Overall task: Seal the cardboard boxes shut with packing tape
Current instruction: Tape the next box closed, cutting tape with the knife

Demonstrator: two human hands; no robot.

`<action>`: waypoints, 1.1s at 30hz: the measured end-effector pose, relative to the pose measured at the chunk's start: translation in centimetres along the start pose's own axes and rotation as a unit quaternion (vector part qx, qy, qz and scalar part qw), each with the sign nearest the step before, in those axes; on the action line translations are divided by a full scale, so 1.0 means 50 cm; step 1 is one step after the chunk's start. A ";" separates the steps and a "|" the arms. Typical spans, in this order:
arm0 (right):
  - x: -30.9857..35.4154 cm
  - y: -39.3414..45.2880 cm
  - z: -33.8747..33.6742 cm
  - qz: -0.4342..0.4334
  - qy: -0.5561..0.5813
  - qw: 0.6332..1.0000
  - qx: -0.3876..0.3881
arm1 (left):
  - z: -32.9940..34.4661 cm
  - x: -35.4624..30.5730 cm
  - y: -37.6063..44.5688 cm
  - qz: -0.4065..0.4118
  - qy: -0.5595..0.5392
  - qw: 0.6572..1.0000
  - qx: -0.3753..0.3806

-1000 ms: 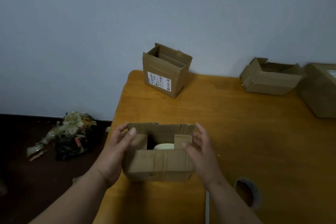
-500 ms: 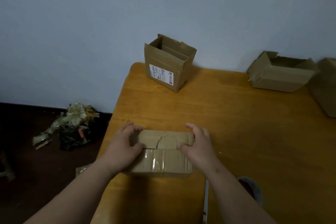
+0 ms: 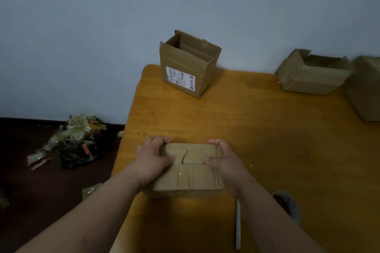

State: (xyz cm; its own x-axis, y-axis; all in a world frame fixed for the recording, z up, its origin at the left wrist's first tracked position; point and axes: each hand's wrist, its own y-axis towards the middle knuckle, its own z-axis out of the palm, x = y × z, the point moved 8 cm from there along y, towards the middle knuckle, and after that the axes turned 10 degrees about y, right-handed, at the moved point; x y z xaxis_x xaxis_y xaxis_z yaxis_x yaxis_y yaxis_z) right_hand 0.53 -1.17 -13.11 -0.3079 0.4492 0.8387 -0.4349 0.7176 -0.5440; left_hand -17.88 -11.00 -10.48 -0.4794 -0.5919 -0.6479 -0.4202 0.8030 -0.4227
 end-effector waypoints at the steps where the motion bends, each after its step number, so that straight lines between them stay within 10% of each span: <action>1: -0.008 -0.003 -0.002 0.026 0.051 0.998 0.030 | -0.001 0.000 -0.001 0.004 -0.011 1.000 0.017; 16: 0.038 -0.028 -0.010 -0.007 -0.111 0.985 0.132 | 0.033 -0.051 -0.022 0.076 0.392 0.903 0.160; 33: 0.099 -0.038 0.030 -0.121 -0.336 0.924 0.137 | 0.021 -0.128 -0.092 0.262 0.430 0.860 -0.086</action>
State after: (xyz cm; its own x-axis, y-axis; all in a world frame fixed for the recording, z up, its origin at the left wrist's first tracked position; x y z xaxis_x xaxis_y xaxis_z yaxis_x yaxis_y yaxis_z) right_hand -1.47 -1.10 -7.97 -0.5903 -0.2048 0.7808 -0.7289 0.5507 -0.4066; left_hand -12.09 -10.81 -5.03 -0.9988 -0.0443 0.0195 -0.0455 0.9967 -0.0678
